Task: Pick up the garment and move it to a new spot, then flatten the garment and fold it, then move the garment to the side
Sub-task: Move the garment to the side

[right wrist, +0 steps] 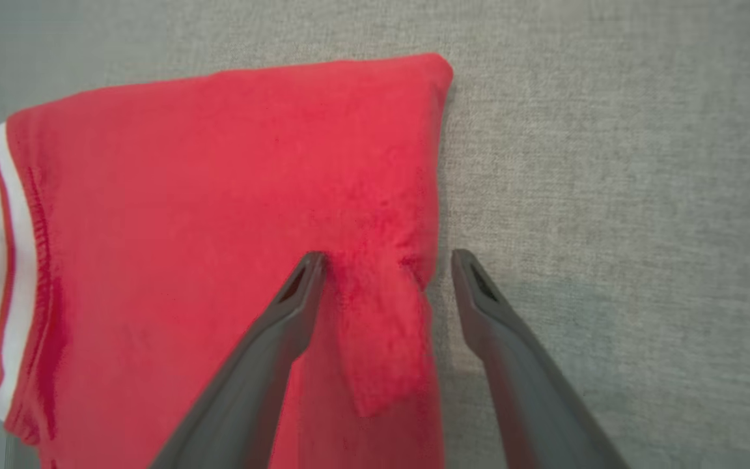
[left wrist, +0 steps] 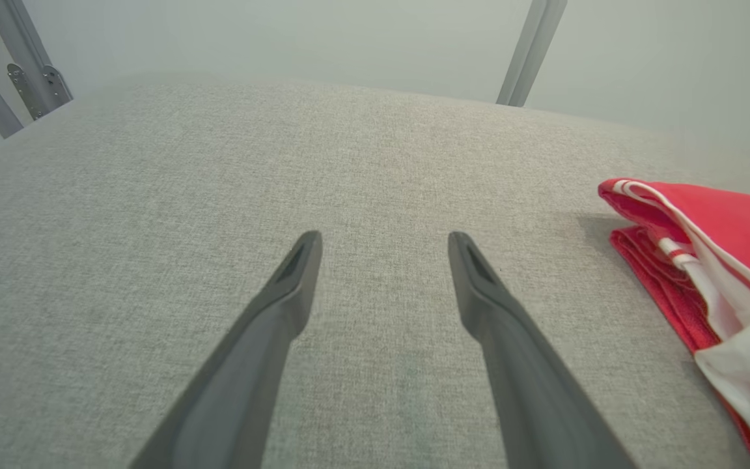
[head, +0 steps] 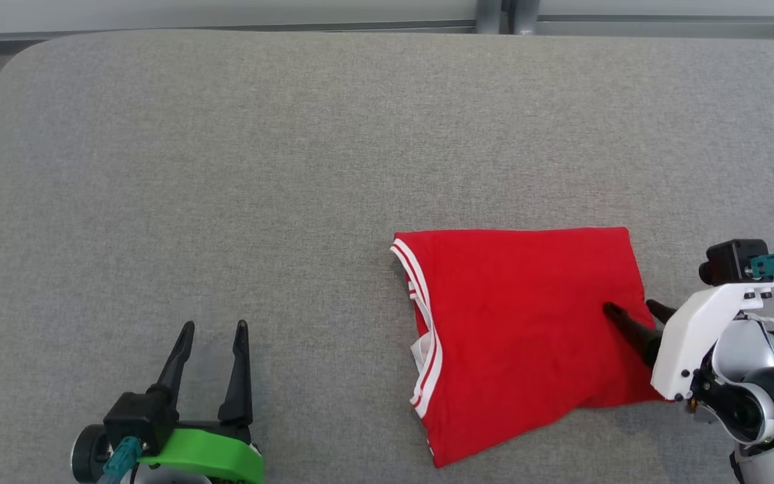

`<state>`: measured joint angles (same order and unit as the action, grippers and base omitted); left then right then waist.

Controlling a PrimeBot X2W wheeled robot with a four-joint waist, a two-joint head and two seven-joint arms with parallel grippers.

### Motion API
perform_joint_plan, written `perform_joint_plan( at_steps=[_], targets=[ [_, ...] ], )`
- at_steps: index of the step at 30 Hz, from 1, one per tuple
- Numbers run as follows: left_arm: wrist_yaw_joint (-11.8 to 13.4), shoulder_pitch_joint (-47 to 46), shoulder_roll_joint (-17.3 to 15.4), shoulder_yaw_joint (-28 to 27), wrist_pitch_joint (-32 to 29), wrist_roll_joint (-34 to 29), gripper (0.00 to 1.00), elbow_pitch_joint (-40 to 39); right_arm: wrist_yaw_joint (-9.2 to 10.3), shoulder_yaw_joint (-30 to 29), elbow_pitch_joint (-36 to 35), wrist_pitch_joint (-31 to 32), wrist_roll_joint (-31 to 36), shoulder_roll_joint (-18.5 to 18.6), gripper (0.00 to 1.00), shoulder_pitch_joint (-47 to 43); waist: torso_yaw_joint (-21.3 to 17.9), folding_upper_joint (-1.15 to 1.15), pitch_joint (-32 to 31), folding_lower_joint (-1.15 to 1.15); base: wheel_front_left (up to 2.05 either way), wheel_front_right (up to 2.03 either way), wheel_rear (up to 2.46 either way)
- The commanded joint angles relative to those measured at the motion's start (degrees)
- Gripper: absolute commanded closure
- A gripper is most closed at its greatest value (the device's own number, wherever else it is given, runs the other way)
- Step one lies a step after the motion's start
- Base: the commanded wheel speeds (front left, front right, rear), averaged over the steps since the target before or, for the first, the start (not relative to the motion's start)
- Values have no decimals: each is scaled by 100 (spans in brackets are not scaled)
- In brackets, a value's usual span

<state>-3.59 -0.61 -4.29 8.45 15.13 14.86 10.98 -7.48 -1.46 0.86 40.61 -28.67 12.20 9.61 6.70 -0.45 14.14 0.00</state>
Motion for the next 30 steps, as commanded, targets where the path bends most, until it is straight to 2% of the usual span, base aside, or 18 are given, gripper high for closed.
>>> perform_joint_plan(
  at_steps=[1,5,6,7,11,17,30],
  targets=[
    [1,-81,28,-63,-2,-55,0,6,-2,41,33,94,10,51,0,-96,87,45,35,0,0,0,0],
    [12,-102,65,-137,-2,-33,0,-6,-2,57,110,66,29,55,0,-4,122,45,46,0,0,0,0],
    [7,-101,77,-138,-2,-42,0,-7,-2,63,147,40,-11,37,20,65,125,45,46,0,0,0,0],
    [-12,-106,86,-119,-2,-46,0,-2,-2,199,134,27,-6,118,100,125,131,45,44,0,0,0,0],
    [-33,-95,100,-91,-1,-61,0,4,-2,506,47,107,-314,396,100,220,94,45,19,0,0,0,0],
    [-27,11,119,-151,-2,-115,0,-71,-2,492,-78,200,-532,698,100,363,-220,45,-36,0,0,0,0],
    [-125,-8,112,-315,-2,-337,0,-300,-1,268,-8,-128,-519,775,100,211,-1803,45,23,0,0,0,0]
  ],
)
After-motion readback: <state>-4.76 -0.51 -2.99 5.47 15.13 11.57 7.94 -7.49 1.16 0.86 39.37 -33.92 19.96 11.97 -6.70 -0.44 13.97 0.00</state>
